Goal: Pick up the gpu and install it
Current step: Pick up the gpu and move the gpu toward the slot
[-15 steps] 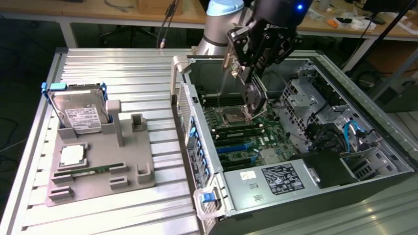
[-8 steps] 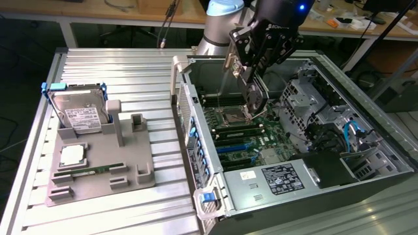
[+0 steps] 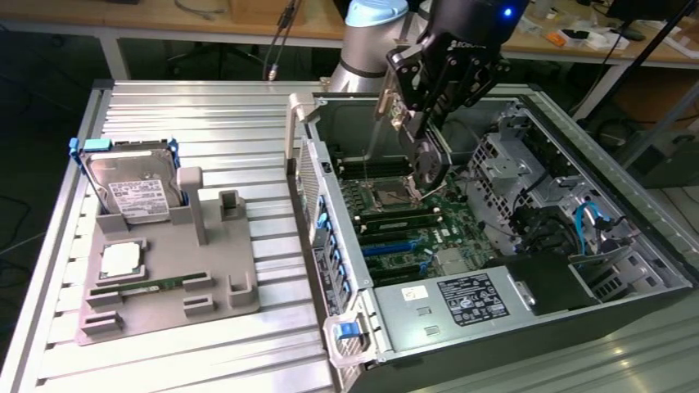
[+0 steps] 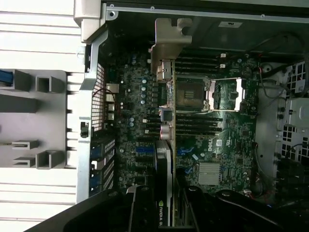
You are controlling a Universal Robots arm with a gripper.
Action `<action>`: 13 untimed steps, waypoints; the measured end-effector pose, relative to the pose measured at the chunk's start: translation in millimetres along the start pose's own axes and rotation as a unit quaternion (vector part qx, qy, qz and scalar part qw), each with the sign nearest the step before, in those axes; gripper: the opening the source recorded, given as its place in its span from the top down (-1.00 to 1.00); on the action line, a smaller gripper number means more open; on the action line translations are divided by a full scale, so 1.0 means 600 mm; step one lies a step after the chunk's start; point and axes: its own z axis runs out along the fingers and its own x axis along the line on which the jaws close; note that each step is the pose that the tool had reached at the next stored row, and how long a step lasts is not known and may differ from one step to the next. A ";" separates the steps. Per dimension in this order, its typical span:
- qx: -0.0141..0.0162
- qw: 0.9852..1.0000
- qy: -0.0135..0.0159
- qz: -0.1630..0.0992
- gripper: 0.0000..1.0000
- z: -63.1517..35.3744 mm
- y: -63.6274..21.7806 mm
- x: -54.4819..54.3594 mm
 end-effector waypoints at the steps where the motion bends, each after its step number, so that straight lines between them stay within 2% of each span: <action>1: 0.000 1.000 0.000 0.000 0.47 0.000 0.000 0.000; 7: 0.000 1.000 0.000 0.000 0.47 0.000 0.000 -0.004; 13: 0.000 1.000 0.000 0.000 0.47 0.000 -0.001 -0.016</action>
